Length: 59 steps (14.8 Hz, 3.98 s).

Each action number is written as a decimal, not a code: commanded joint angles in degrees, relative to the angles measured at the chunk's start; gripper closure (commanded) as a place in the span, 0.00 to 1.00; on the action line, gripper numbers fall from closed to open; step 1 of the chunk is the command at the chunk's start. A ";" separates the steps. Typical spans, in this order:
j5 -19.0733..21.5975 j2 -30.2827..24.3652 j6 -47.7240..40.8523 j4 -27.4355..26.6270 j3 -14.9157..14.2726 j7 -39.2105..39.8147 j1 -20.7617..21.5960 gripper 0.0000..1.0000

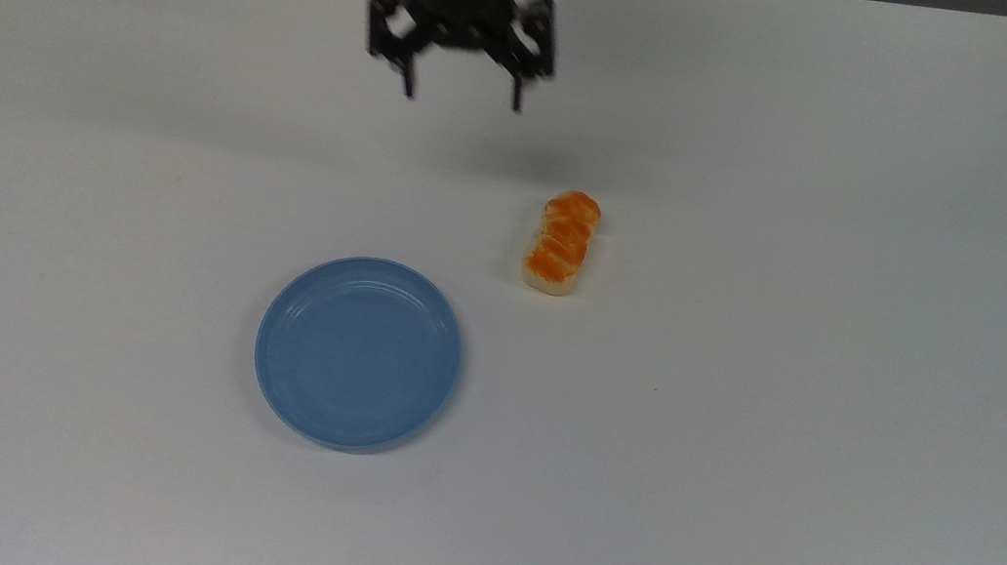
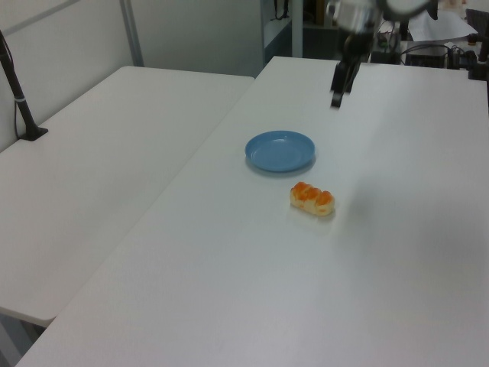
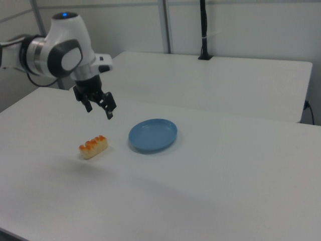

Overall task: Put the bread on a plate
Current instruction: 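Move the open gripper down over the orange-glazed bread roll, then close the gripper around the bread roll, then lift the bread roll and carry it over the blue plate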

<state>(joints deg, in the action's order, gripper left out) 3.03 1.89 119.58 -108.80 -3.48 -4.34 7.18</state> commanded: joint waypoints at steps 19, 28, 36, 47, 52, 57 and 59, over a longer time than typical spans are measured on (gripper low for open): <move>-18.84 16.73 10.67 1.23 11.30 -42.41 3.10 0.00; -20.17 19.38 10.59 1.23 11.30 -42.41 2.93 0.00; -22.19 19.73 10.32 0.96 11.12 -42.68 2.04 0.33; -22.37 19.38 10.23 8.24 11.21 -39.70 -4.36 0.63; -22.19 20.95 9.88 15.45 10.86 -37.15 -10.25 0.63; -22.45 28.68 9.79 22.56 10.07 -34.94 -11.67 0.63; -22.37 31.67 8.13 25.82 9.54 -34.94 -11.49 0.63</move>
<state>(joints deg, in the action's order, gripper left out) -18.47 27.56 129.78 -89.94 7.07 -40.05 -5.10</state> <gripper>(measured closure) 0.626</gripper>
